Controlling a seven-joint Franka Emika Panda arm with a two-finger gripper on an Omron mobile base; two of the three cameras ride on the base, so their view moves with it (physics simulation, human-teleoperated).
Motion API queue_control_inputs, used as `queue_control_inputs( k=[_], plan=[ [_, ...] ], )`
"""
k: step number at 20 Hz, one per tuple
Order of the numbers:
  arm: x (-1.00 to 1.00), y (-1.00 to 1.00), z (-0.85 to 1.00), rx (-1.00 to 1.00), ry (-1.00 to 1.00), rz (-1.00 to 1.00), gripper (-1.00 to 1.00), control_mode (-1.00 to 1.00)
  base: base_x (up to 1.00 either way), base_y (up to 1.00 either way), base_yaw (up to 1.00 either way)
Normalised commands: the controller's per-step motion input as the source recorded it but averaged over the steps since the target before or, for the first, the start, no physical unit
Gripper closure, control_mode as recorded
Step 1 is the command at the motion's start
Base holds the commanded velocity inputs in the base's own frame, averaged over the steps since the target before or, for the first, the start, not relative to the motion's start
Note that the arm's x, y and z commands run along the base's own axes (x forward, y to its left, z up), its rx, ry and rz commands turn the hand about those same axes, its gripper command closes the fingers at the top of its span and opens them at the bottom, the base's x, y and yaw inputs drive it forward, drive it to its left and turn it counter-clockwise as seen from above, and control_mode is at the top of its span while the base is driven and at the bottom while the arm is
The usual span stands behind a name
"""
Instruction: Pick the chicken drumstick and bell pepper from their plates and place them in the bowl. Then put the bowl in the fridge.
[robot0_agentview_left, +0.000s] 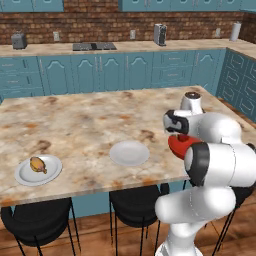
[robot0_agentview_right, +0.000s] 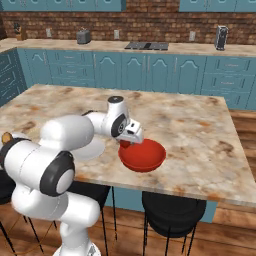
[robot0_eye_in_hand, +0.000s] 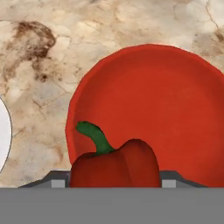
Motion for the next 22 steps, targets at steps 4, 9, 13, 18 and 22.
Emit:
queue_control_inputs(
  k=[4,9,13,18,22],
  plan=[
    [0.06,-0.58,-0.44,0.12,0.01,-0.08,1.0,-1.0,0.0,0.0,0.0],
    [0.02,-0.36,-0.5,0.01,0.0,-0.09,1.0,-1.0,0.0,0.0,0.0],
    [0.04,-0.11,-0.41,0.0,0.0,-0.06,1.0,-1.0,0.0,0.0,0.0],
    [0.03,-0.03,-0.33,0.0,0.01,-0.04,-1.0,-1.0,0.0,0.0,0.0],
    [0.05,0.0,-0.06,0.0,0.01,-0.05,-1.0,-1.0,0.0,0.0,0.0]
  ],
)
